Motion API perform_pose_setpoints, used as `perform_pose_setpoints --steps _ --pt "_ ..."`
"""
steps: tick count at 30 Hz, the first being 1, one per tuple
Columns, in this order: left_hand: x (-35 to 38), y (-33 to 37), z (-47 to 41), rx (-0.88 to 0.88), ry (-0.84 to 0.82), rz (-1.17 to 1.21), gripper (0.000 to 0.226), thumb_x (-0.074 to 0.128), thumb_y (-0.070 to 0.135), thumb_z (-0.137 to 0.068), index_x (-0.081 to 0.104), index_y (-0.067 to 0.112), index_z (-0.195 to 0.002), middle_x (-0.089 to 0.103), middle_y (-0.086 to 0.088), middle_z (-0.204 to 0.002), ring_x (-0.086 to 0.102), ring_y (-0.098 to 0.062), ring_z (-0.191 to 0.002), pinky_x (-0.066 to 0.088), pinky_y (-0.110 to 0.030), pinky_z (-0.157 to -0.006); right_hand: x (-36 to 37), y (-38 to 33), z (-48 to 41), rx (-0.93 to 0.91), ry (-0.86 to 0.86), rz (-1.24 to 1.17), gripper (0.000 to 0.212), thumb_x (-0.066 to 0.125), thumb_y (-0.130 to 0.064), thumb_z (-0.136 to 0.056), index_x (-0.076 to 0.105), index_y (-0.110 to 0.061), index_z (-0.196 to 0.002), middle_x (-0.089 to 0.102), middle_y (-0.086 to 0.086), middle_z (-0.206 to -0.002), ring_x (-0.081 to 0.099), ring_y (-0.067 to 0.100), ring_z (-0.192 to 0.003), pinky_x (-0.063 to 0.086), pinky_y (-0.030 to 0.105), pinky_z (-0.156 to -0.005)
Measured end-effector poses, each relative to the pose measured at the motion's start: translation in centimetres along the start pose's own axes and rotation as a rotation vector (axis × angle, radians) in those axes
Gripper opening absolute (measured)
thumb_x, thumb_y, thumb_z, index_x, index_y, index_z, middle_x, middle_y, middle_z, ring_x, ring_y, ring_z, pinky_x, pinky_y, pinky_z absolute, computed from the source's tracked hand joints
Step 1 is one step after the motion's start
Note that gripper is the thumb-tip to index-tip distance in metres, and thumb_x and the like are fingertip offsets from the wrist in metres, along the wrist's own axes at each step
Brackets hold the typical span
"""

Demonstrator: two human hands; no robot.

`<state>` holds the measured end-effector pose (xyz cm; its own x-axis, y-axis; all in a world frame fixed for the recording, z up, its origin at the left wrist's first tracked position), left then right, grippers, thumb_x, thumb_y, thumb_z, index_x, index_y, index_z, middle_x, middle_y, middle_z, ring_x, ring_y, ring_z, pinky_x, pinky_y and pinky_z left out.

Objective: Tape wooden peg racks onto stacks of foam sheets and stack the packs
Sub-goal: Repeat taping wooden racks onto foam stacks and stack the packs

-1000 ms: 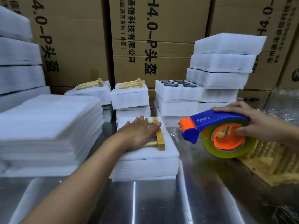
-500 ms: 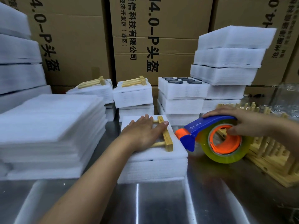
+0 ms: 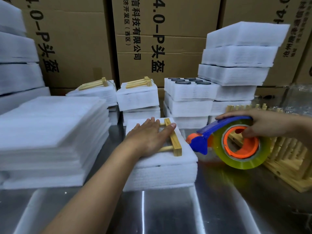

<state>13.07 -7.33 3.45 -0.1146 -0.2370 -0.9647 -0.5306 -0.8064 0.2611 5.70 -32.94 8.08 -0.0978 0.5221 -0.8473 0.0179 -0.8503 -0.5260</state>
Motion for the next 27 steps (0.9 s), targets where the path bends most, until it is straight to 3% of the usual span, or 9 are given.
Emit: perform_pose_setpoints --steps 3,7,11,15,19,24,27 --pt "0.0 0.0 0.0 -0.001 -0.004 0.007 0.071 0.002 0.064 -0.09 0.009 0.03 -0.152 -0.003 0.003 -0.16 -0.008 -0.011 -0.146 -0.001 -0.039 -0.118 -0.8 -0.2 0.4 -0.02 0.027 -0.002 0.08 0.055 0.014 -0.083 0.057 -0.063 -0.107 0.07 -0.011 -0.096 0.068 0.022 -0.074 0.057 0.03 -0.06" --pt "0.0 0.0 0.0 0.001 -0.009 0.011 0.072 0.002 0.064 -0.089 0.008 0.029 -0.152 -0.003 0.003 -0.16 -0.008 -0.011 -0.146 -0.002 -0.038 -0.118 -1.0 -1.1 0.3 -0.025 0.034 0.069 0.082 0.056 0.011 -0.082 0.054 -0.067 -0.106 0.068 -0.013 -0.099 0.068 0.023 -0.079 0.059 0.037 -0.063" --pt "-0.1 0.1 0.2 0.001 -0.002 0.043 0.073 0.003 0.064 -0.089 0.01 0.03 -0.152 -0.002 0.003 -0.16 -0.007 -0.009 -0.146 -0.002 -0.038 -0.118 -0.7 -2.3 0.3 -0.027 0.035 0.115 0.082 0.057 0.009 -0.081 0.052 -0.07 -0.104 0.063 -0.002 -0.106 0.064 0.035 -0.087 0.057 0.049 -0.068" --pt "-0.1 0.2 0.3 0.005 -0.002 0.022 0.072 0.003 0.064 -0.089 0.011 0.03 -0.152 -0.001 0.003 -0.16 -0.007 -0.01 -0.146 -0.001 -0.038 -0.118 -0.8 -3.5 0.4 -0.04 0.056 0.188 0.084 0.057 0.006 -0.081 0.047 -0.075 -0.101 0.049 -0.013 -0.115 0.061 0.021 -0.092 0.057 0.039 -0.074" --pt "-0.2 0.2 0.3 0.001 0.005 0.027 0.072 0.004 0.065 -0.09 0.011 0.03 -0.152 -0.001 0.003 -0.16 -0.006 -0.01 -0.146 -0.001 -0.038 -0.118 -1.1 -4.2 0.5 -0.05 0.076 0.243 0.084 0.056 0.004 -0.081 0.044 -0.077 -0.101 0.042 -0.016 -0.115 0.057 0.014 -0.089 0.049 0.024 -0.066" --pt "-0.2 0.2 0.3 0.002 -0.001 0.005 0.072 0.002 0.064 -0.089 0.01 0.03 -0.152 -0.002 0.002 -0.16 -0.006 -0.011 -0.146 -0.001 -0.038 -0.118 -1.8 -5.9 0.6 -0.129 0.121 0.333 0.085 0.056 0.004 -0.079 0.043 -0.077 -0.1 0.038 -0.025 -0.111 0.051 0.005 -0.093 0.042 0.018 -0.067" --pt "-0.2 0.3 0.4 0.005 -0.002 0.007 0.072 0.002 0.064 -0.089 0.011 0.03 -0.152 -0.001 0.002 -0.16 -0.006 -0.011 -0.146 -0.001 -0.038 -0.117 -2.3 -7.5 0.8 -0.161 0.14 0.462 0.085 0.056 0.003 -0.079 0.04 -0.077 -0.103 0.033 -0.03 -0.112 0.05 0.008 -0.097 0.045 0.024 -0.076"
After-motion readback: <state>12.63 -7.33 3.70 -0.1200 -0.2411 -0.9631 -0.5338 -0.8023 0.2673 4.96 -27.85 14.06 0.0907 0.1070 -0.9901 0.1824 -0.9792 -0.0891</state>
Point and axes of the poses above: each hand's wrist, its own z-axis away from the middle knuckle, its own x-axis out of the palm, y = z × x, the point moved 8 cm from there along -z, towards the middle knuckle
